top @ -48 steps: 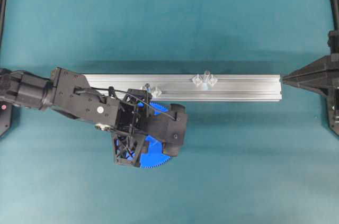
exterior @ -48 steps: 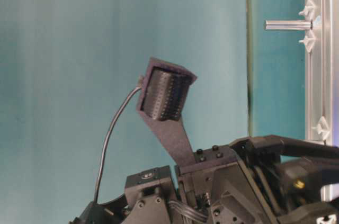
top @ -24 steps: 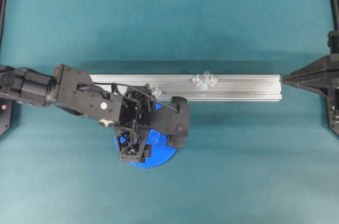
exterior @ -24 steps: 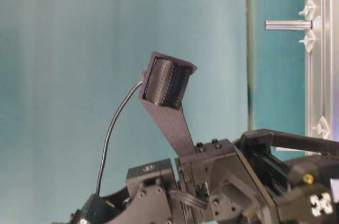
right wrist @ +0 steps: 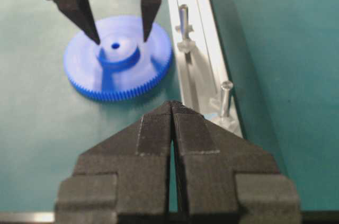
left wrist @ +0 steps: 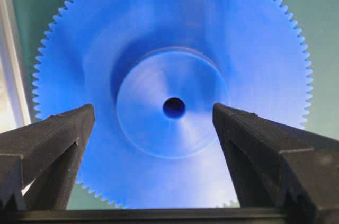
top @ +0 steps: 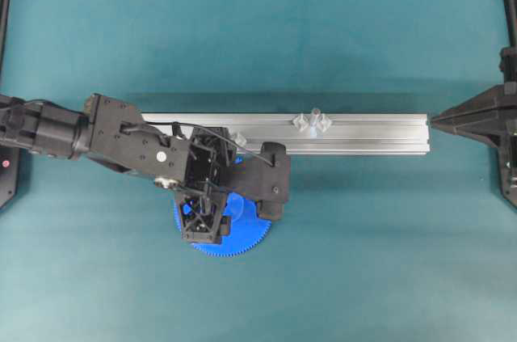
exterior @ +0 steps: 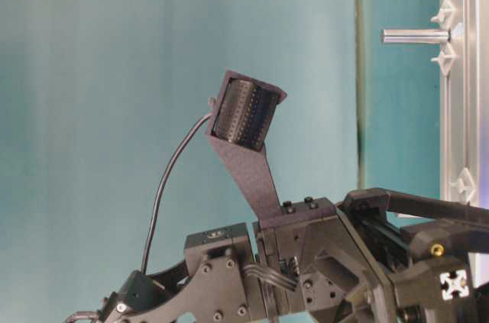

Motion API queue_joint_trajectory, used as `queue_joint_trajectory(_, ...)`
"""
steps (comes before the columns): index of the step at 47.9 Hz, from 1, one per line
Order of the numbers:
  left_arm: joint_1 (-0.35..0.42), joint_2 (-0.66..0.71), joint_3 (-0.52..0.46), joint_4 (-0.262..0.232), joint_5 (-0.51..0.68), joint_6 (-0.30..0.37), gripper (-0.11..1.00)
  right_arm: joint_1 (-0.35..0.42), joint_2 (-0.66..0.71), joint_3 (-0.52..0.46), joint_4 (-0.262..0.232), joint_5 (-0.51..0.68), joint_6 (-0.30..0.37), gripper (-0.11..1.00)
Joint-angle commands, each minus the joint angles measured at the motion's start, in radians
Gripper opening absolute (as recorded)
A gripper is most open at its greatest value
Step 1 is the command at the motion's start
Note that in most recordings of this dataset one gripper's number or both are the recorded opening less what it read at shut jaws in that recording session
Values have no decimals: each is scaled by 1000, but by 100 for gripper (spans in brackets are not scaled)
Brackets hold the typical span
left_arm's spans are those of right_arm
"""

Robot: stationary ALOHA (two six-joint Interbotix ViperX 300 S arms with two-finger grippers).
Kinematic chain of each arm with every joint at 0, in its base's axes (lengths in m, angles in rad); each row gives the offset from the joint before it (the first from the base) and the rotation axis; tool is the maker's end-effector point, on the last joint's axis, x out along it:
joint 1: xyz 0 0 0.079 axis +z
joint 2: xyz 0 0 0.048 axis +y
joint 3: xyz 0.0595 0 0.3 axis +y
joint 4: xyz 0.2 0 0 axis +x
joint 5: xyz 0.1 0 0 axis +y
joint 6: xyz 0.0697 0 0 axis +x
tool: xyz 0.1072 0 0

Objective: Insert the large gear onto the shaft.
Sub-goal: 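Close the left gripper on the hub of the blue gear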

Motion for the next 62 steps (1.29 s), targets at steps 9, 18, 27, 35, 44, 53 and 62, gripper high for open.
queue_joint_trajectory(9, -11, -8, -29, 0, -6, -29, 95, -2, 6, -9, 2, -6, 11, 2)
queue_joint_trajectory(18, -11, 6, -25, 0, -9, -49, 95, -2, 6, -9, 2, -6, 11, 2)
queue_joint_trajectory(27, -11, 14, -25, 2, -9, -51, 95, -2, 6, -8, 2, -6, 11, 2)
queue_joint_trajectory(35, -12, 20, -23, 0, -9, -52, 95, -2, 6, -8, 2, -6, 11, 2)
queue_joint_trajectory(44, -14, 31, -23, 0, -12, -54, 95, -2, 6, -5, 2, -6, 11, 2)
queue_joint_trajectory(53, -20, 37, -23, 0, -17, -55, 95, -2, 6, -3, 2, -5, 11, 2)
queue_joint_trajectory(62, -26, 35, -25, 0, -17, -55, 95, 0, 6, -3, 2, -6, 11, 2)
